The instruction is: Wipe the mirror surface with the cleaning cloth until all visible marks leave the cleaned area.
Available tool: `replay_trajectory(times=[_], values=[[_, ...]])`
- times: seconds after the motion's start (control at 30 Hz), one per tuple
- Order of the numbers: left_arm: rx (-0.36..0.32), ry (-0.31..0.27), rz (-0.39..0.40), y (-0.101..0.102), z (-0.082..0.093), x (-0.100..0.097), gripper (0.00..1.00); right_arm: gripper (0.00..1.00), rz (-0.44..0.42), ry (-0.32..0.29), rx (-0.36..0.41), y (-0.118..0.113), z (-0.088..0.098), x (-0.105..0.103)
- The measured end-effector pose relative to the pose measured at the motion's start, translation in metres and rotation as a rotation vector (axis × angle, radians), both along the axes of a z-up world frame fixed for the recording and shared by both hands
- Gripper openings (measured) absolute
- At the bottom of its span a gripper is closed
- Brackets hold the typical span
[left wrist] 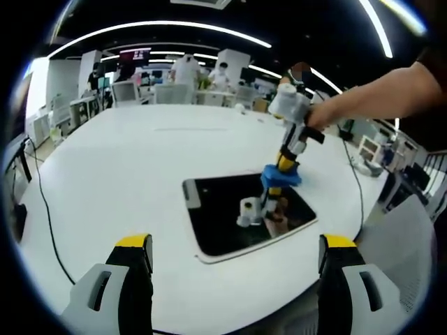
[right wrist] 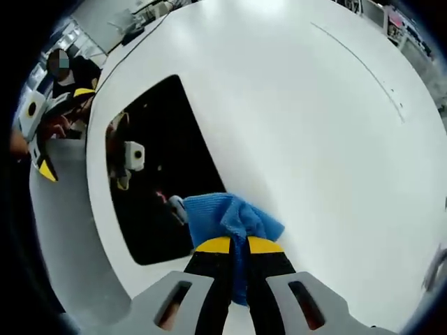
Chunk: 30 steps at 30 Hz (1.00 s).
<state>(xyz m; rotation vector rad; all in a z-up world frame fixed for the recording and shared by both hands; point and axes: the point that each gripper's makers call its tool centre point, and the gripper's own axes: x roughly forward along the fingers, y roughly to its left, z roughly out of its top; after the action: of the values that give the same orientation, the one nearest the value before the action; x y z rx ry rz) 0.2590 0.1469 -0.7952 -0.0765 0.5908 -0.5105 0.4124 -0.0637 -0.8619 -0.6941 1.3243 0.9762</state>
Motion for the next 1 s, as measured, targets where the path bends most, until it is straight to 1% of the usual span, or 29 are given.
replay_trajectory(times=[0.23, 0.57, 0.77, 0.8, 0.87, 1.0], values=[[0.002, 0.003, -0.005, -0.001, 0.0, 0.0, 0.99, 0.01, -0.001, -0.006, -0.006, -0.001, -0.002, 0.002], [0.006, 0.005, -0.003, 0.0, -0.001, -0.001, 0.99, 0.01, -0.013, -0.019, -0.006, -0.001, 0.0, -0.001], [0.02, 0.011, -0.011, 0.0, -0.003, -0.001, 0.99, 0.01, -0.021, -0.054, -0.001, 0.0, 0.002, -0.004], [0.022, 0.011, -0.011, 0.0, -0.003, -0.001, 0.99, 0.01, -0.042, -0.046, 0.003, -0.001, 0.002, -0.004], [0.022, 0.011, -0.008, 0.001, -0.003, -0.001, 0.99, 0.01, -0.055, -0.036, 0.003, -0.002, 0.003, -0.004], [0.02, 0.005, -0.002, 0.001, -0.002, 0.0, 0.99, 0.01, -0.039, -0.043, -0.005, -0.005, 0.009, -0.006]])
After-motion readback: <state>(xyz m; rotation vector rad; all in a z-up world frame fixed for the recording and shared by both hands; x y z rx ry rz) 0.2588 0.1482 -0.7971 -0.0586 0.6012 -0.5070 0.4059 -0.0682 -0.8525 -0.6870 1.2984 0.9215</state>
